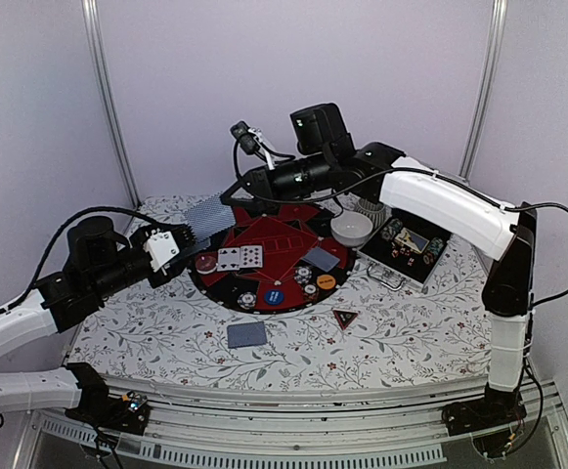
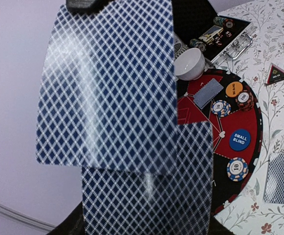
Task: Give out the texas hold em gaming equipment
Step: Pick up the poker card from the face-down deck piles, then flop the poker card in the community card area.
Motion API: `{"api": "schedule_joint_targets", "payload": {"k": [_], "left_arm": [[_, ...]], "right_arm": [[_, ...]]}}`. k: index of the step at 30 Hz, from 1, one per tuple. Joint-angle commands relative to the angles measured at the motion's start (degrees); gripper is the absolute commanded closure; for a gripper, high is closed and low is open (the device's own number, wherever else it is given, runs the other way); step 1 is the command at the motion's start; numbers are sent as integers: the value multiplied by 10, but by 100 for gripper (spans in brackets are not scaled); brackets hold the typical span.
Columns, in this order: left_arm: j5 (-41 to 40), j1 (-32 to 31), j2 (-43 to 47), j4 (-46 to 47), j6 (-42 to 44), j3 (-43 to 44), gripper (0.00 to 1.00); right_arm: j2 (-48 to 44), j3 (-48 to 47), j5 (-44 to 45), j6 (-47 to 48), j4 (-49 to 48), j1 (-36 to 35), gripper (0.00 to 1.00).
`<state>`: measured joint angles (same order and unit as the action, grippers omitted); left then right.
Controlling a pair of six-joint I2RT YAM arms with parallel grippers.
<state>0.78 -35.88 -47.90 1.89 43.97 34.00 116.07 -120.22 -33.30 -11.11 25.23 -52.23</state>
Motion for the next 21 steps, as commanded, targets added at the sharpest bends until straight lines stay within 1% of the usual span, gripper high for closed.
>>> {"api": "schedule_joint_targets", "payload": {"k": [1, 4, 6, 8, 11, 15, 17, 21], "left_arm": [[-2, -2, 8, 15, 1, 1, 46], [-2, -2, 8, 15, 2, 1, 46], [-2, -2, 7, 14, 2, 0, 46], [-2, -2, 6, 14, 2, 1, 46], [3, -2, 8, 14, -2, 3, 46], [2, -2, 9, 14, -1, 1, 46], [1, -2, 9, 14, -1, 2, 46], [2, -1, 9, 14, -2, 0, 46]], "right_arm": [[-47, 7, 18, 14, -13, 21, 99], [-62, 19, 68, 23, -13, 41, 99], [-72, 29, 130, 30, -14, 58, 99], [-69, 37, 218, 58, -17, 68, 99], [-33, 40, 326, 152, -33, 72, 99], [57, 23, 438, 295, -66, 72, 99], [104, -2, 467, 352, -82, 72, 99], [177, -5, 522, 470, -175, 71, 99]]}}
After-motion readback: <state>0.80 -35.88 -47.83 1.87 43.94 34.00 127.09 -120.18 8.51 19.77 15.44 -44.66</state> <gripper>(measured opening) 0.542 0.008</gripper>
